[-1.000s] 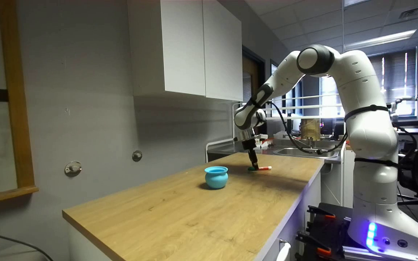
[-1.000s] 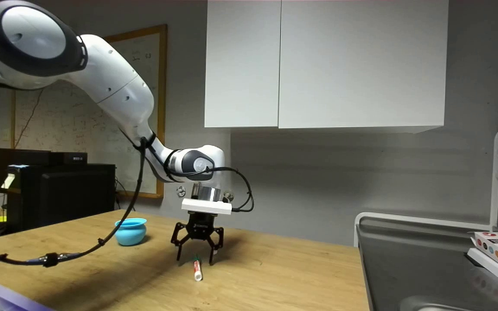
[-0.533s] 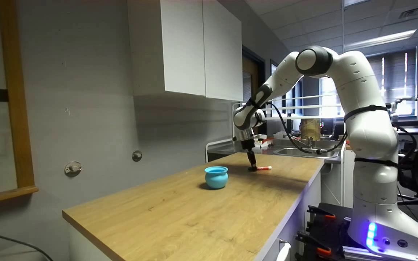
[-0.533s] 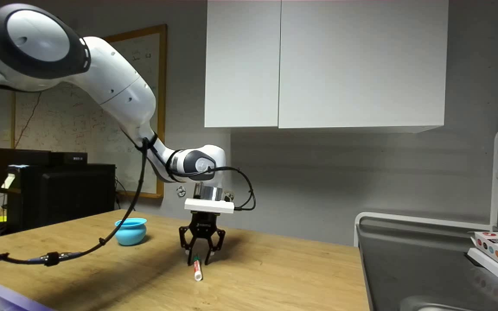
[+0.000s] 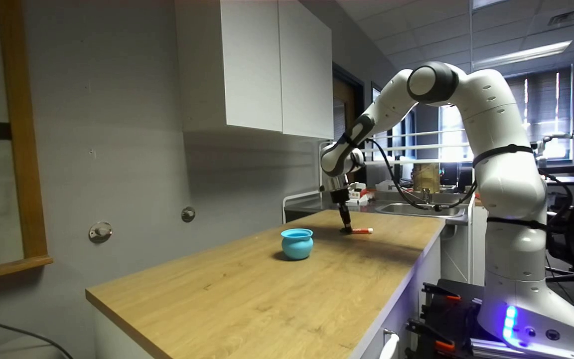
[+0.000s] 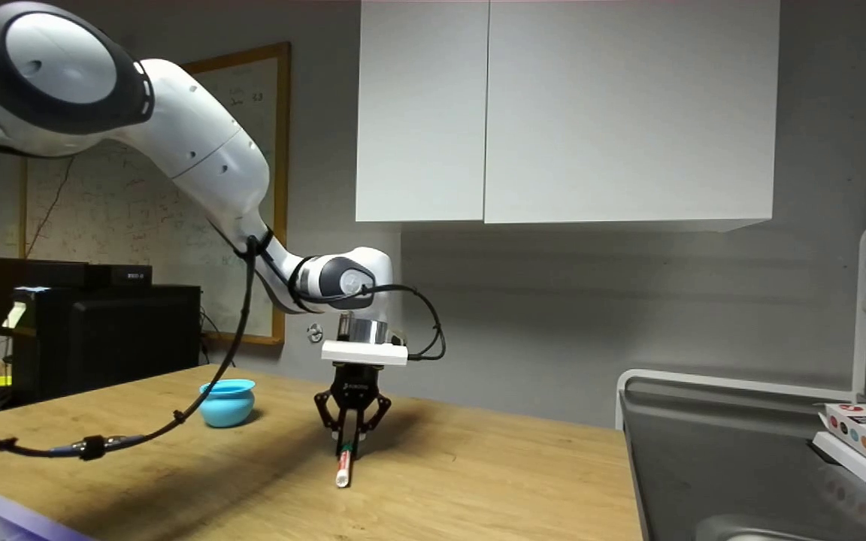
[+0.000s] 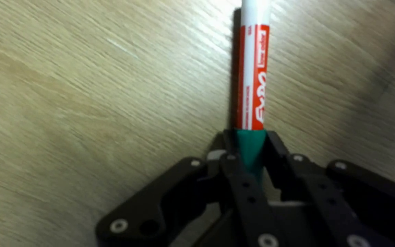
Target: Put the marker in the bowl
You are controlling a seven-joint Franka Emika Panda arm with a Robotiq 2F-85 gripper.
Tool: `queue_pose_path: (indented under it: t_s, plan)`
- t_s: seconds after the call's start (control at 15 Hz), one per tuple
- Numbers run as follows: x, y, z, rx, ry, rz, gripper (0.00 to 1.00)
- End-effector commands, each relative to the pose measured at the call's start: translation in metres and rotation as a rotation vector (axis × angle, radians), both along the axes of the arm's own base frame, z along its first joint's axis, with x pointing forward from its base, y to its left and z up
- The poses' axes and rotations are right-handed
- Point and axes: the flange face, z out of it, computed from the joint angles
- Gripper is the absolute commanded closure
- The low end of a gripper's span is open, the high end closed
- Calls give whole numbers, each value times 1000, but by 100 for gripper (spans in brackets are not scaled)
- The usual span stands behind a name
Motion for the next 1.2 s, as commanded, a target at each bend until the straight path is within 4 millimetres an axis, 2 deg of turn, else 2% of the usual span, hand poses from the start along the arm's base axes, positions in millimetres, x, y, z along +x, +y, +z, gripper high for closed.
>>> queue_pose_path:
  t_s: [0.0, 0.27, 0.53, 0.8, 1.13]
  plan:
    - [-5, 7, 21, -15, -41, -66, 93]
    - [-14, 18, 63, -36, -148, -231, 93]
    - [-29, 36, 119, -20, -250, -417, 93]
    - [-58, 65, 168, 47, -333, -608, 93]
    - [-86, 112, 209, 127, -479, -822, 93]
